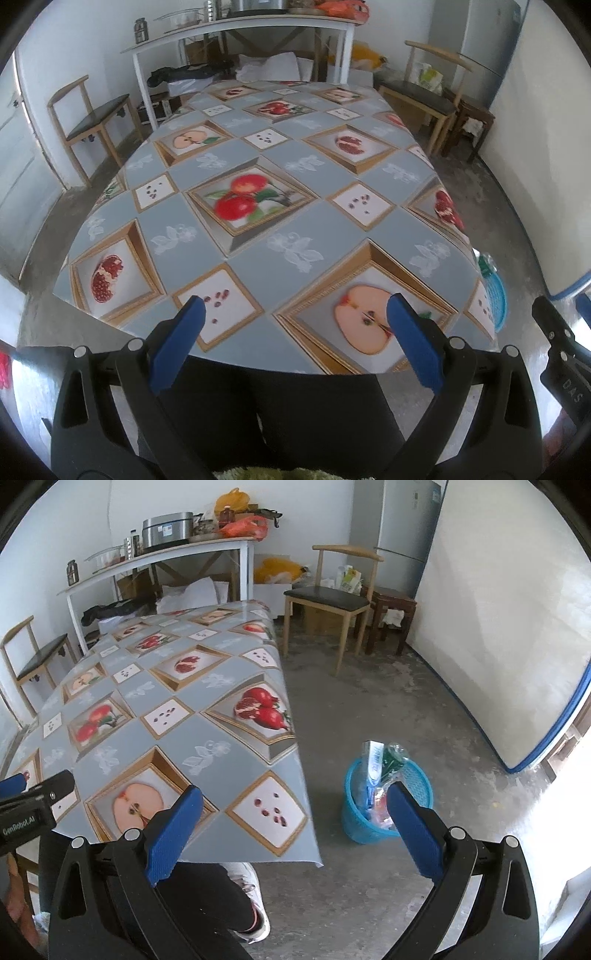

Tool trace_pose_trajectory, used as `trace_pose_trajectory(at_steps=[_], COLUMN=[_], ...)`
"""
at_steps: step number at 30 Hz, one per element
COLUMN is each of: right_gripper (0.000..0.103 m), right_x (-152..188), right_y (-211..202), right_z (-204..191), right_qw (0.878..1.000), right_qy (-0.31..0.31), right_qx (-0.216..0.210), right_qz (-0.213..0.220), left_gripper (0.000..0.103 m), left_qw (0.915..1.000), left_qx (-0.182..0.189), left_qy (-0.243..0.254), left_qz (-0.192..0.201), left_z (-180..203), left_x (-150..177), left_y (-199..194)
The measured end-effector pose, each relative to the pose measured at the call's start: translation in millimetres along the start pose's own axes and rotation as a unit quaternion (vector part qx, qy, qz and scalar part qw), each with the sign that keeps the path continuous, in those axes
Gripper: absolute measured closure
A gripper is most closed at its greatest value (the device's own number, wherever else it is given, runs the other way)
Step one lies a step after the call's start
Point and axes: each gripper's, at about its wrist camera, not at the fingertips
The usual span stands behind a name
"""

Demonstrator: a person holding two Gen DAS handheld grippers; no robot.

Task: Collect trash

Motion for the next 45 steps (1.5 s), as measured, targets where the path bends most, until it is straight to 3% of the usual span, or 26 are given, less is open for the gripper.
trace_pose_trajectory(at_steps=[25, 45], right_gripper=[0.006, 0.006], right_x=[20, 22], right_y=[-15, -15], right_z=[43, 42], right_qw=[0.999, 0.999], right_qy=[0.047, 0.044], right_qx=[0.024, 0.018], right_qz=[-0.001, -0.005], left_gripper=[0.008, 0.008], left_qw=[0.9978, 0.998], left_qx=[0.028, 0.02], left_qy=[0.057, 0.06], left_qz=[-0.019, -0.008], left_z=[39, 38], left_x=[14, 16], left_y=[-9, -18])
Point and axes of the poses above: each gripper's, at about its wrist camera, not at the fingertips, and y roughly the way its jaws point, z to its right, x to its underside, and after that the axes turned 7 degrees about -y, right-handed
